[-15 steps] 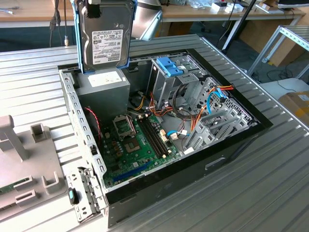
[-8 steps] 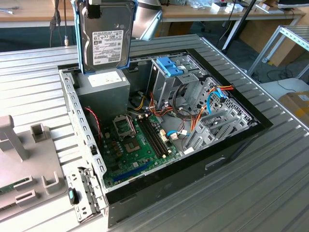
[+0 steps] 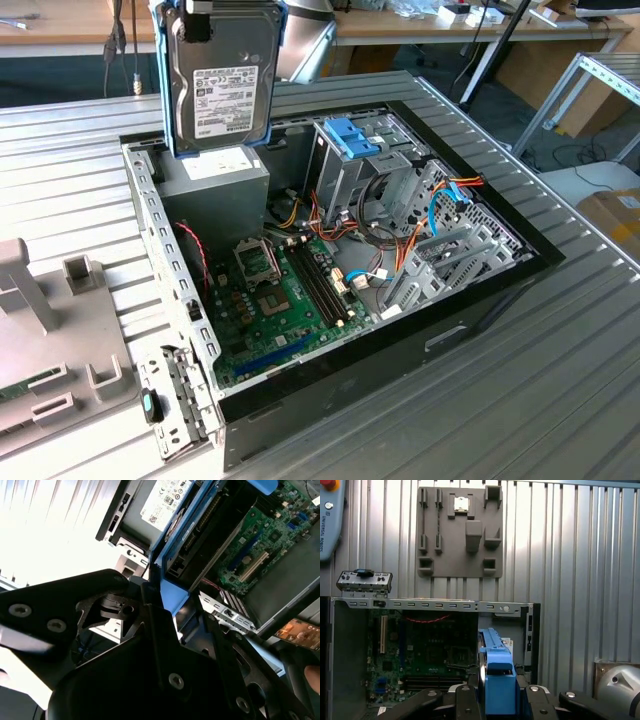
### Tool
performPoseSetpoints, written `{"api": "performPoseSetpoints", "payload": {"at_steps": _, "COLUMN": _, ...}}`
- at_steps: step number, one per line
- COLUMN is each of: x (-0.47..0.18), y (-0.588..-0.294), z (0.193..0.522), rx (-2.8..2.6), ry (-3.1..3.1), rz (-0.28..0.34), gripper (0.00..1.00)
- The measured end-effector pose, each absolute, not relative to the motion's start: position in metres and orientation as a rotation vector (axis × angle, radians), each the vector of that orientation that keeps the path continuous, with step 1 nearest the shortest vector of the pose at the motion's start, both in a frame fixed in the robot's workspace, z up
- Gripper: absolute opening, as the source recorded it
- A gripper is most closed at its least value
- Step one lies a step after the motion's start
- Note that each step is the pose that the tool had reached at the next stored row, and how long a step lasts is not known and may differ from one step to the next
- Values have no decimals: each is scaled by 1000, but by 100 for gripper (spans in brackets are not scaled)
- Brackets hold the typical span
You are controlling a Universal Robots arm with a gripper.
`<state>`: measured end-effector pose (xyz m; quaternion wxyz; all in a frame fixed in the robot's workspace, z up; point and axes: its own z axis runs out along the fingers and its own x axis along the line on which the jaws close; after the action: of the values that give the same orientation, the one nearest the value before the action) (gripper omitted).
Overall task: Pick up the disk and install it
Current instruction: 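Pick up the disk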
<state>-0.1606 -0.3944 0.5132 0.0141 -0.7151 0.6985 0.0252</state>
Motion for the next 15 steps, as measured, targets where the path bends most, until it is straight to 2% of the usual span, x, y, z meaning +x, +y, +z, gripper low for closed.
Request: {"api": "performPoseSetpoints", "payload": {"at_steps": 15, "x": -160, "y": -398, "z": 513, "rx": -2227, "ry": 2175, "rz": 78, "gripper": 36}}
